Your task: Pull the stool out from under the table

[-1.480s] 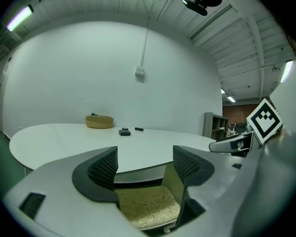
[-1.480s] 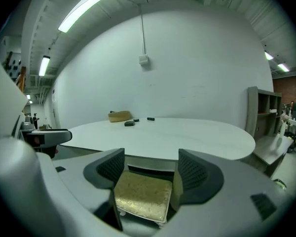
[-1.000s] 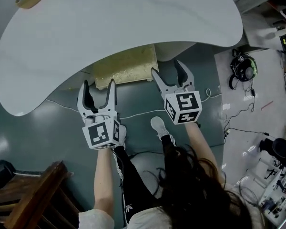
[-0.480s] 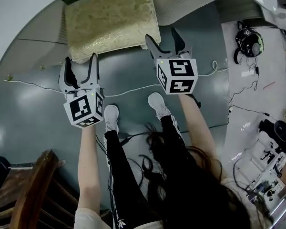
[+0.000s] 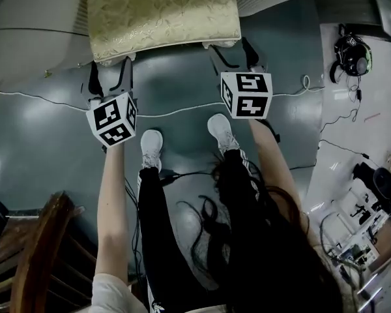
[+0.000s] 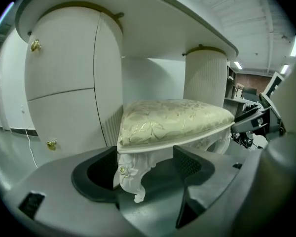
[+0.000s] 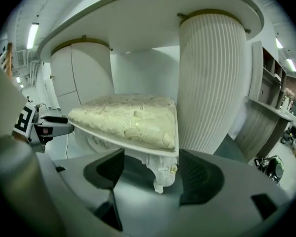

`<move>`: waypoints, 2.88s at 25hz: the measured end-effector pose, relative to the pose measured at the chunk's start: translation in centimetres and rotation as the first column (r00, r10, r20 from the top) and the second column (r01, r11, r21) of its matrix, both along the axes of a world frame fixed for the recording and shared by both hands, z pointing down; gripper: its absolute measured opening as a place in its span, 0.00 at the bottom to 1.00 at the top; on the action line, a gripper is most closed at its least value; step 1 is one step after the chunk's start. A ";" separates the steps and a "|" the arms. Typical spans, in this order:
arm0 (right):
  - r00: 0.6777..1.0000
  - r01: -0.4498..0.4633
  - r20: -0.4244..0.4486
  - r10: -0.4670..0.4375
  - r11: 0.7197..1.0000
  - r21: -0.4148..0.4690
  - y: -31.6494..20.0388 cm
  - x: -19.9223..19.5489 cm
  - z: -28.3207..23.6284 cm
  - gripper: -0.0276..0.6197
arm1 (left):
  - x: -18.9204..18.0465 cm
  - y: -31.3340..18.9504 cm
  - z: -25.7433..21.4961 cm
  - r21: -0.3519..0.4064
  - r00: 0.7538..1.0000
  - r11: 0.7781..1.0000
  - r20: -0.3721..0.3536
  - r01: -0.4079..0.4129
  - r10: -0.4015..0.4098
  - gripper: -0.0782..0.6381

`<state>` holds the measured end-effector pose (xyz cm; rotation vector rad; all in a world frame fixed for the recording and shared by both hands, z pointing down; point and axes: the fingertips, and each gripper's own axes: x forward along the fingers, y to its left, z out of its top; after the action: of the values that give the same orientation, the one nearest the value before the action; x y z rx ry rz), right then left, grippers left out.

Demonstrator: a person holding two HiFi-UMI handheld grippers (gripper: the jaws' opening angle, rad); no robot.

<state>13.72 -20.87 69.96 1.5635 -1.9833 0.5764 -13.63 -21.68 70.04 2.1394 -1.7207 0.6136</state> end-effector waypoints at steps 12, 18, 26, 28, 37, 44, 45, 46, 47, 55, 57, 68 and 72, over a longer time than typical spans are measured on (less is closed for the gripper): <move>0.998 -0.012 -0.070 0.001 0.987 -0.157 -0.6 2.3 7.7 0.56 | -1.3 -1.5 6.5 -0.121 0.998 0.993 0.062 0.000 0.007 0.59; 0.998 -0.023 -0.069 0.009 0.978 -0.208 -1.4 2.5 10.0 0.56 | -1.6 -2.4 8.9 -0.180 0.995 0.983 0.092 -0.013 0.030 0.59; 0.998 -0.011 -0.057 -0.004 0.965 -0.260 -2.3 2.1 11.8 0.56 | -1.8 -3.9 9.6 -0.204 0.991 0.978 0.113 -0.048 0.073 0.59; 0.999 0.003 -0.040 -0.015 0.961 -0.277 -2.5 1.9 12.1 0.56 | -1.6 -4.0 9.9 -0.216 0.989 0.974 0.121 -0.062 0.089 0.58; 0.998 -0.010 -0.057 -0.008 0.951 -0.310 -2.7 2.5 12.3 0.44 | -1.9 -3.8 10.6 -0.236 0.987 0.968 0.113 -0.082 0.111 0.53; 0.995 0.002 -0.090 -0.032 0.949 -0.315 -2.6 2.6 12.4 0.42 | -2.2 -3.6 10.7 -0.254 0.983 0.962 0.125 -0.100 0.135 0.51; 0.995 0.012 -0.093 -0.044 0.948 -0.318 -2.6 2.6 12.4 0.42 | -2.2 -3.6 10.7 -0.260 0.983 0.961 0.127 -0.098 0.135 0.51; 0.994 0.027 -0.096 -0.061 0.947 -0.321 -2.5 2.6 12.4 0.42 | -2.2 -3.5 10.7 -0.269 0.982 0.958 0.129 -0.096 0.135 0.50; 0.992 0.045 -0.097 -0.081 0.944 -0.326 -2.4 2.6 12.5 0.43 | -2.2 -3.4 10.8 -0.279 0.982 0.956 0.131 -0.094 0.135 0.50; 0.986 0.110 -0.085 -0.146 0.934 -0.339 -2.4 2.6 12.6 0.42 | -2.3 -3.3 10.8 -0.314 0.980 0.946 0.150 -0.077 0.130 0.49; 0.983 0.134 -0.074 -0.169 0.929 -0.344 -2.5 2.6 12.6 0.43 | -2.2 -3.4 10.9 -0.316 0.980 0.946 0.152 -0.078 0.131 0.49; 0.990 0.052 -0.103 -0.093 0.936 -0.347 -1.6 2.1 12.6 0.41 | -2.5 -3.8 11.0 -0.288 0.970 0.941 0.108 -0.181 0.220 0.49; 0.995 0.012 -0.091 -0.045 0.941 -0.337 -0.2 1.4 12.5 0.42 | -3.2 -3.9 10.6 -0.312 0.962 0.931 0.129 -0.190 0.240 0.49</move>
<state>15.11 -21.07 82.42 1.3241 -1.7243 0.7669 -16.79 -25.60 80.68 2.1213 -1.3696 1.0661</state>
